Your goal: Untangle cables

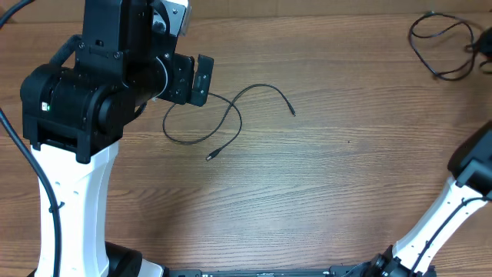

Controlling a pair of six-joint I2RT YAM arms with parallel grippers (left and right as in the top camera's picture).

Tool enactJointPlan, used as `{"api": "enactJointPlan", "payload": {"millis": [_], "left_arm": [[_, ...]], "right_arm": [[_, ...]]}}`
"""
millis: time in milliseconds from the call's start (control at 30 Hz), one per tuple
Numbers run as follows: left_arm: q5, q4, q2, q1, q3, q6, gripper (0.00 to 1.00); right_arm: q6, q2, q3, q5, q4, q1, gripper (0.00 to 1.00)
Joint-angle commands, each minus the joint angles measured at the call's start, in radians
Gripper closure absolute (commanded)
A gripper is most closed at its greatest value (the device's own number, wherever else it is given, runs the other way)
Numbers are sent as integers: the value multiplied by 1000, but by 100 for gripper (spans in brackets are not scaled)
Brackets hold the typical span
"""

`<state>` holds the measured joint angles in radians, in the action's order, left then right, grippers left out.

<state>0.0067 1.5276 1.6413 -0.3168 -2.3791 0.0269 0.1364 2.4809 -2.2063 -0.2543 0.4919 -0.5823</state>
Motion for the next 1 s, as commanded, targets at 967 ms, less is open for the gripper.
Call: {"api": "enactJointPlan", "payload": {"millis": [967], "left_arm": [[-122,-22,1,-19,-2,79,0]], "right_arm": [[104,-490,2,-85,519,375,0]]}}
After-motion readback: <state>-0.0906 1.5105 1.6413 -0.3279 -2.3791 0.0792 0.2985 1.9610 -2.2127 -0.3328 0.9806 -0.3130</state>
